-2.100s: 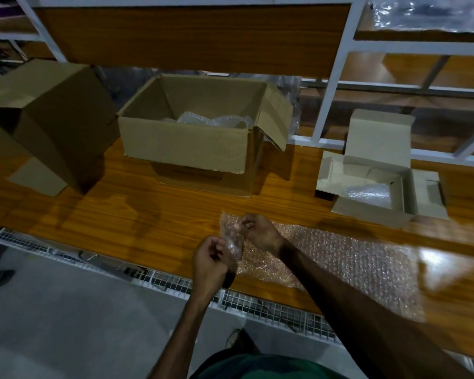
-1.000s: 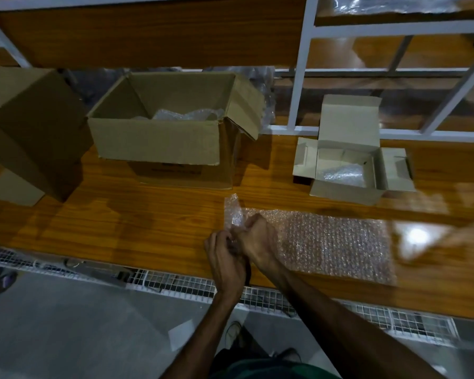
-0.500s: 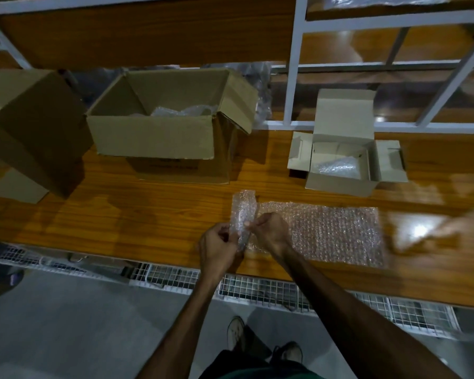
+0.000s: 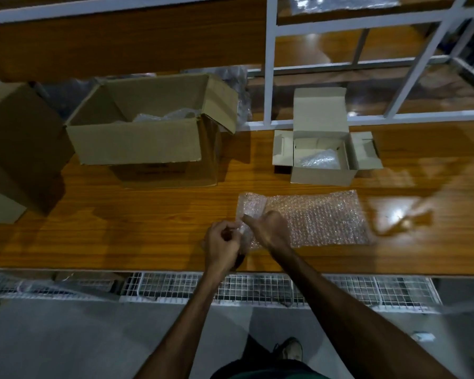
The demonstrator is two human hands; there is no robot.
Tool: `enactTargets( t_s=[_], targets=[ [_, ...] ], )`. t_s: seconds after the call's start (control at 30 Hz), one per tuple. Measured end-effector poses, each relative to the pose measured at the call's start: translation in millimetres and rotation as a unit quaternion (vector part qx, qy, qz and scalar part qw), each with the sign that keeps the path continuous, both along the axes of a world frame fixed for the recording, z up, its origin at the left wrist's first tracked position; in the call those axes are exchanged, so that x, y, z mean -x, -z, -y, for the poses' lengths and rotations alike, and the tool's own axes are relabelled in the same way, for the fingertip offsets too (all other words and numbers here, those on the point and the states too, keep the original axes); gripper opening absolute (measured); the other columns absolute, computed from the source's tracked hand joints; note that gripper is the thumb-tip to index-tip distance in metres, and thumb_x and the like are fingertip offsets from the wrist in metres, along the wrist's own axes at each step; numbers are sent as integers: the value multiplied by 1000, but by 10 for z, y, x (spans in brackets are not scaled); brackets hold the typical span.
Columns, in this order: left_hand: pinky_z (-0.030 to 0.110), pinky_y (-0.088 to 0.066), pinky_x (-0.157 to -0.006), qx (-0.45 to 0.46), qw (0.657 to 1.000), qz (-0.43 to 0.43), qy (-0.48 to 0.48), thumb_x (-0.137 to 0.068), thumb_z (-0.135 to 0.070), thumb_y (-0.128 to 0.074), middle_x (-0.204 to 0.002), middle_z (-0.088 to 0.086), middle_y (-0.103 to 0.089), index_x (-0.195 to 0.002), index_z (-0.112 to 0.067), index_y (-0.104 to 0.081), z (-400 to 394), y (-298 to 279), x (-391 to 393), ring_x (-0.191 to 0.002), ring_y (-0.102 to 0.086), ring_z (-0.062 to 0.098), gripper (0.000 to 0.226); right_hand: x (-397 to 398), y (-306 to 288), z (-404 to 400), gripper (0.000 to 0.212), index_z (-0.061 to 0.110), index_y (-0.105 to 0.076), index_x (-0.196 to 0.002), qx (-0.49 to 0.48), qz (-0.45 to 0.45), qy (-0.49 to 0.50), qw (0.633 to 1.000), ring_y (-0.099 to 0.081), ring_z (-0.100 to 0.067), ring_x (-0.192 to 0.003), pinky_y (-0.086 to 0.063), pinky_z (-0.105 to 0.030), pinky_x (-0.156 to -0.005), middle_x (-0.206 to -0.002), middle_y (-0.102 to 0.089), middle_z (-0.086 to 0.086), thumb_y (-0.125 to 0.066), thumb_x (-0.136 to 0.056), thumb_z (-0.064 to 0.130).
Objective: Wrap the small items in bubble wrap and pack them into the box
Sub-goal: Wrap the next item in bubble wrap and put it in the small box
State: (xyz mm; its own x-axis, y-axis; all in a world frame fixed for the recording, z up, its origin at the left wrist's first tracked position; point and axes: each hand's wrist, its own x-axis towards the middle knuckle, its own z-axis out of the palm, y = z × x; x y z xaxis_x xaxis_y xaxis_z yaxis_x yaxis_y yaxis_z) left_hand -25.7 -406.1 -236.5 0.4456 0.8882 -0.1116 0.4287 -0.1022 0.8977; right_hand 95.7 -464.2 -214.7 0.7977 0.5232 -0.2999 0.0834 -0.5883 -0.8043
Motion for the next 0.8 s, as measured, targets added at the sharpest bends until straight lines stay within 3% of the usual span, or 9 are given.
enactTargets(
  t_s=[0.07,0.13,0.23,0.33,0.43,0.5,0.57,0.67,0.8],
  targets=[
    [47,-58,-96,14,1000,24,3,-94,-18,-76,-104,-10,-73,-95,-30,-74,-76,-51,10,-101,-68,9,12,-7,17,15,53,9,-64,-71,18,-5,-4,1000,-44,-12,-42,-37,-18,-43,-56,-58,-2,-74,-86,60],
    [45,-59,-93,26,999,18,34,-94,-32,-76,-98,-14,-76,-98,-33,-75,-140,-94,-25,-97,-70,7,4,5,37,49,54,6,-67,-76,0,-31,0,1000,-53,-15,-46,-47,-25,-50,-64,-66,-8,-73,-88,58],
    [55,-55,-98,10,994,-50,101,-79,-72,-70,-95,-22,-75,-97,-43,-72,-262,16,-95,-95,-71,7,34,-14,-21,216,37,9,-67,-76,-51,-82,2,995,-60,-6,-42,-50,-21,-49,-57,-67,3,-73,-94,40],
    [56,-50,-98,-8,989,-103,108,-62,-85,-66,-87,-19,-70,-89,-42,-65,-280,7,-172,-90,-67,8,50,-34,-62,340,27,6,-71,-85,-88,-67,-2,994,-67,-2,-50,-50,-17,-49,-69,-73,2,-76,-93,31],
    [41,-38,-92,-22,990,-97,102,-68,-74,-65,-81,-13,-67,-86,-32,-61,-135,-64,-240,-85,-63,11,47,-15,-50,321,30,13,-73,-84,-40,5,35,999,-71,-6,-53,-53,-20,-50,-73,-75,-2,-75,-93,42],
    [40,-30,-85,-63,988,-103,92,-83,-34,-68,-85,-10,-65,-87,-29,-57,-2,-98,-277,-90,-62,17,12,26,-86,302,45,15,-73,-70,-34,42,45,998,-69,-10,-47,-55,-25,-51,-59,-71,-2,-71,-92,54],
    [41,-30,-88,-98,986,-104,92,-85,0,-62,-93,-10,-61,-89,-28,-55,113,-132,-308,-96,-58,19,29,27,-71,312,53,13,-74,-69,-14,71,43,996,-67,-13,-44,-55,-28,-47,-54,-68,-1,-70,-89,61],
    [41,-31,-90,-106,983,-102,114,-81,-4,-72,-99,-11,-57,-94,-31,-57,147,-85,-316,-98,-56,14,34,-25,-14,374,61,12,-74,-65,23,69,51,996,-67,-16,-43,-56,-33,-47,-53,-68,-1,-71,-81,71],
    [51,-60,-81,26,993,-1,119,-91,-19,-74,-97,-7,-72,-94,-30,-69,0,-66,-241,-92,-68,16,12,-83,-18,475,54,5,-74,-78,-1,-21,49,999,-73,-21,-54,-65,-42,-62,-66,-74,-7,-75,-85,59]
  ],
)
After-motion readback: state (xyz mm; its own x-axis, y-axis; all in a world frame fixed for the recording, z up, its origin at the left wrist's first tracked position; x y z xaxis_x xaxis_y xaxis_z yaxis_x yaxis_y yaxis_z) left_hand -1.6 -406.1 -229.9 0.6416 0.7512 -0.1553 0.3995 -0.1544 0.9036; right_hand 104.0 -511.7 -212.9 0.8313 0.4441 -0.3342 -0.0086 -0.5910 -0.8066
